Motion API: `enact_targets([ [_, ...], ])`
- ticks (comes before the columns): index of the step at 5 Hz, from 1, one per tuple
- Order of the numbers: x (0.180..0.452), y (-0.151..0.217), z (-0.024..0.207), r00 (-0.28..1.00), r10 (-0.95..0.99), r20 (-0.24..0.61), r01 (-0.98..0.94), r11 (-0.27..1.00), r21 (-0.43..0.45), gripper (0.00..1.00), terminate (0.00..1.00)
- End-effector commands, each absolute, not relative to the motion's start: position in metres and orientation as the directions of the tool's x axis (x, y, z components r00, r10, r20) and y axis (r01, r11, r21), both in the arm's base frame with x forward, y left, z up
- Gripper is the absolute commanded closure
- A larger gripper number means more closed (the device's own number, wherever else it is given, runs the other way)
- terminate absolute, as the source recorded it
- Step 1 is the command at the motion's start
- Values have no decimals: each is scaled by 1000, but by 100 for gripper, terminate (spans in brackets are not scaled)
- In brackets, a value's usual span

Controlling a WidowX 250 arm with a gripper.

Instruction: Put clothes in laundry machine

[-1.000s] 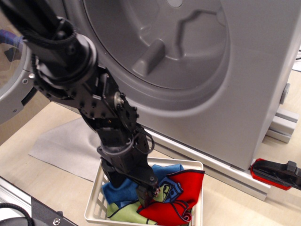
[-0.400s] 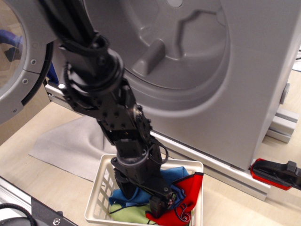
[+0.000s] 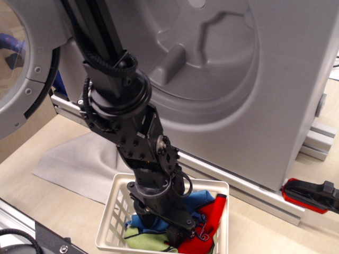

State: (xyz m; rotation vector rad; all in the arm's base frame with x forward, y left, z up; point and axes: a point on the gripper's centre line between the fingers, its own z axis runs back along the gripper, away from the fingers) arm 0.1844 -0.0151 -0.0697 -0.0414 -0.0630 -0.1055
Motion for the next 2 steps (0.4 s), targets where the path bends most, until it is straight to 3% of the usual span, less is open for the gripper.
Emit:
enact_targets([
  [1,185,-11,-41,980,-139,146,140,990,4,100,0],
  [2,185,-10,-24,974,-137,178,138,990,8,100,0],
])
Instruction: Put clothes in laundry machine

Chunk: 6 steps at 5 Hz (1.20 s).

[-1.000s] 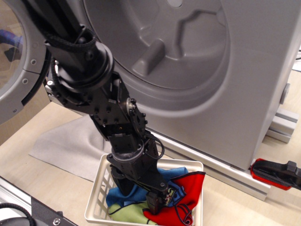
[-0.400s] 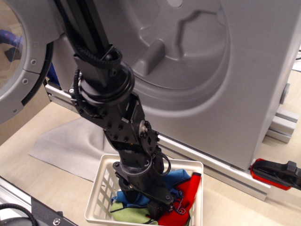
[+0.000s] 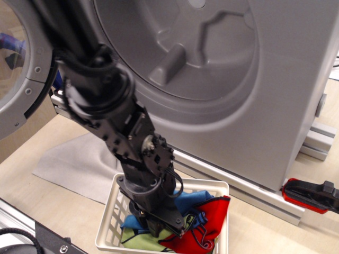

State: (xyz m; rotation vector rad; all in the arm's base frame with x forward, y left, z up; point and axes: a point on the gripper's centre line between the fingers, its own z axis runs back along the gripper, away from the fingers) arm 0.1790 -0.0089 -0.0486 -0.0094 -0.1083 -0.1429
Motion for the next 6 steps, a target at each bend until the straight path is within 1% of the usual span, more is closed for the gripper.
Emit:
enact_targets([
  [1,184,-13,4,961,-140,240,140,990,16,100,0],
  [2,184,-14,37,945,-134,297,144,989,-13,100,0],
  [3,186,-6,66,919,-113,379,134,991,-29,100,0],
  [4,201,10,94,873,-67,483,85,996,-15,100,0],
  [5,229,31,108,839,-16,543,25,1000,-9,100,0],
  [6,253,46,114,805,20,593,-24,1000,0,100,0],
])
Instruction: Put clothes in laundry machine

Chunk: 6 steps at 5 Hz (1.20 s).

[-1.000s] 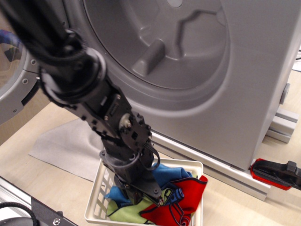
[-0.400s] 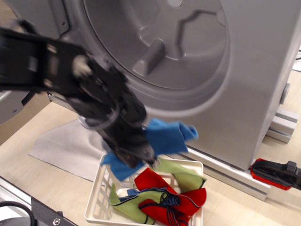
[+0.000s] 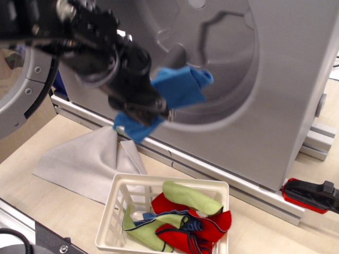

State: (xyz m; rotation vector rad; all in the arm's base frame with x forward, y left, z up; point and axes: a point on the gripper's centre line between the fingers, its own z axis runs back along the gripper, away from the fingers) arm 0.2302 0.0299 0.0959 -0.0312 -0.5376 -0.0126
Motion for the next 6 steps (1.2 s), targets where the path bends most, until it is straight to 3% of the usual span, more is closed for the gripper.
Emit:
enact_targets([
  [1,274,49,122,779,49,625,-51,999,-14,100,0],
  [5,343,49,110,735,132,665,-150,988,-30,100,0],
  [6,342,49,105,747,152,647,-162,986,-44,0,0],
])
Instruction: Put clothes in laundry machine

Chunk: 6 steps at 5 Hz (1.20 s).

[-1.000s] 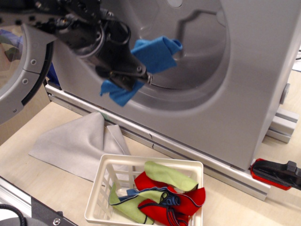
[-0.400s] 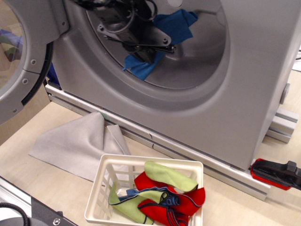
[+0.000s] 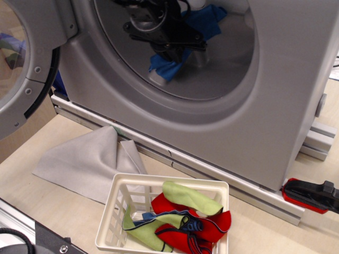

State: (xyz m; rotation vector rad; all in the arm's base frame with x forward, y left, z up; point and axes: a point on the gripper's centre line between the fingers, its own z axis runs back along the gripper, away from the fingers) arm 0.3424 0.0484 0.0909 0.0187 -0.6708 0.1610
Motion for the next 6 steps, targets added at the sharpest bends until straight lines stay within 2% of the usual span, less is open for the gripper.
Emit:
enact_targets([
  [1,331,48,105,761,131,636,-142,989,-35,0,0],
  [3,289,37,118,774,82,627,-65,997,-50,0,0],
  [4,268,27,134,788,79,611,-36,996,-83,0,0],
  [5,252,6,156,827,77,558,-2,991,-135,0,0],
  [6,247,-6,169,868,96,487,-53,993,-101,0,0],
])
